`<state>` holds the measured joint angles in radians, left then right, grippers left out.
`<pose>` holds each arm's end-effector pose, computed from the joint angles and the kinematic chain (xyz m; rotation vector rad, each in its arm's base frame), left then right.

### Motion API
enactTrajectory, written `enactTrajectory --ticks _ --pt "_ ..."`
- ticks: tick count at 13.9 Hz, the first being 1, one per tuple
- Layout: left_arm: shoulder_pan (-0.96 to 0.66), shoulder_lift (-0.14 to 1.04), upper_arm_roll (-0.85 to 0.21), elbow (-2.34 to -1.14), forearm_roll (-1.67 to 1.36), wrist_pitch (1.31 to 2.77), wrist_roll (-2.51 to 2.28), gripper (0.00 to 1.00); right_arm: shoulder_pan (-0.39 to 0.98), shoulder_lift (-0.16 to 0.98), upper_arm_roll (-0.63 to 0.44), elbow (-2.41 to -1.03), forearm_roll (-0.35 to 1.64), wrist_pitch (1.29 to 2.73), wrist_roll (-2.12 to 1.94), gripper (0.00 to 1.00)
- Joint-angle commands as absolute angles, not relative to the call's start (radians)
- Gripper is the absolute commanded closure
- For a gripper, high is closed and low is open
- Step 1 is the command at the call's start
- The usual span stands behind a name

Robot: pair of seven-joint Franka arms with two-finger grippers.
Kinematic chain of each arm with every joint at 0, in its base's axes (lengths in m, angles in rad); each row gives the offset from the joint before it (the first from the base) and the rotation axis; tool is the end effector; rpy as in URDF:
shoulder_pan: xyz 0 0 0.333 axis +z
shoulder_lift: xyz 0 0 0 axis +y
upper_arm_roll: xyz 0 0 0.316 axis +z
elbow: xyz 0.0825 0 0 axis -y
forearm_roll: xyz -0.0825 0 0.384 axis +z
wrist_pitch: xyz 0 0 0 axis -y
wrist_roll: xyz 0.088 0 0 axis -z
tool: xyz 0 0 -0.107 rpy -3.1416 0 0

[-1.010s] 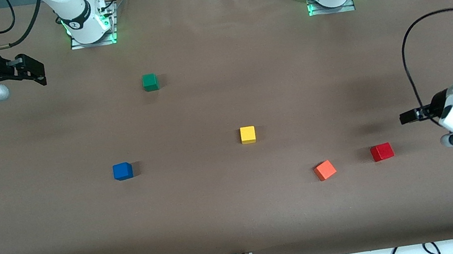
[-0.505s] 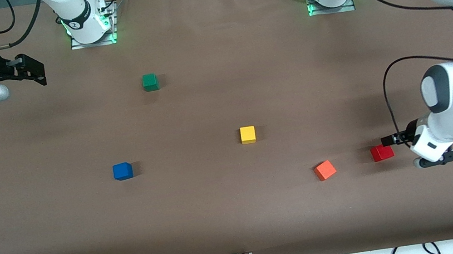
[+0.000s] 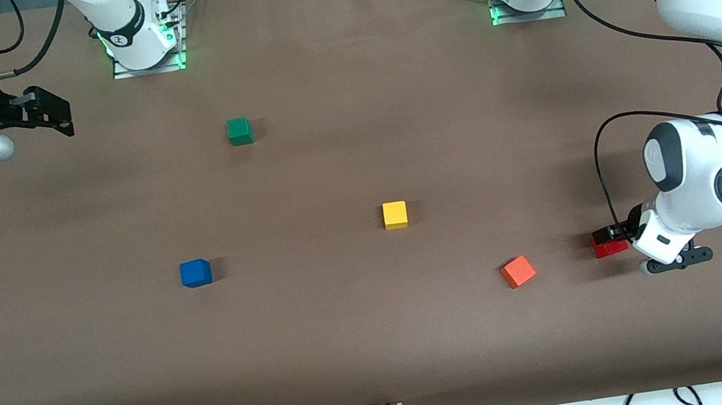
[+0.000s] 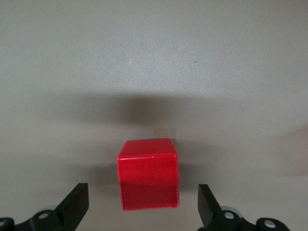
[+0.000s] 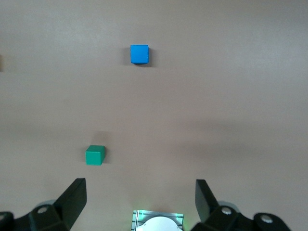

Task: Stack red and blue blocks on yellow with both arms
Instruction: 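Lower the left gripper over the red cube and close on it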

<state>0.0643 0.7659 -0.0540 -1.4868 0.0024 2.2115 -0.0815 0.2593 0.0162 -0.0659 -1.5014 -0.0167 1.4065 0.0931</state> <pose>0.7121 0.0137 0.2157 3.1023 0.1624 -0.0644 0.5325 0.1026 0.6344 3.1000 0.1527 -0.1668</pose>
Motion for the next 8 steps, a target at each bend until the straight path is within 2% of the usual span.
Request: enactTrajectory --ticks 1,3,4,5,6,7,8 --pt "0.061 0.782 -0.054 -1.491 0.009 2.259 -0.074 0.00 0.256 0.025 -0.066 -1.477 -0.011 1.387 0.095 0.00" --pt "0.064 0.788 -0.055 -1.493 0.009 2.267 -0.077 0.00 0.255 0.026 -0.066 -1.479 -0.006 1.393 0.103 0.00" --pt "0.066 0.788 -0.055 -1.494 0.008 2.267 -0.080 0.10 0.253 0.026 -0.066 -1.477 -0.006 1.397 0.103 0.00" --pt "0.066 0.788 -0.055 -1.494 0.009 2.266 -0.080 0.42 0.252 0.026 -0.066 -1.477 -0.011 1.399 0.091 0.00" --pt "0.061 0.788 -0.055 -1.494 0.009 2.266 -0.080 0.66 0.250 0.028 -0.066 -1.477 -0.017 1.405 0.095 0.00" --pt "0.055 0.787 -0.054 -1.493 0.009 2.260 -0.080 0.88 0.249 0.035 -0.067 -1.477 -0.015 1.407 0.088 0.00" --pt "0.055 0.787 -0.055 -1.493 0.009 2.257 -0.080 1.00 0.247 0.037 -0.069 -1.477 -0.011 1.407 0.094 0.00"
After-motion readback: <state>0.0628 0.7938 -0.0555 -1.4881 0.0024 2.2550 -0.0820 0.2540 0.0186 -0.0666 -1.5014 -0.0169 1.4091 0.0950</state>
